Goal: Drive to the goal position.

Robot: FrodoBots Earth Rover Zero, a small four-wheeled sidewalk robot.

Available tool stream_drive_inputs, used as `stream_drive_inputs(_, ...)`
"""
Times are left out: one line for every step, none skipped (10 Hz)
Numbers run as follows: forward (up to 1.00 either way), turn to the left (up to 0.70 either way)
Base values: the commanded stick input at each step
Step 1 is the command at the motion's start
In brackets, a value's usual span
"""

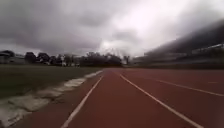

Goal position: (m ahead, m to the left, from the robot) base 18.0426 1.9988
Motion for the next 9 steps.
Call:
stream_drive_inputs(0.7, 0.0)
stream_drive_inputs(0.7, 0.0)
stream_drive_inputs(0.7, 0.0)
stream_drive_inputs(0.7, 0.0)
stream_drive_inputs(0.7, 0.0)
stream_drive_inputs(0.7, 0.0)
stream_drive_inputs(0.7, 0.0)
stream_drive_inputs(0.7, 0.0)
stream_drive_inputs(0.7, 0.0)
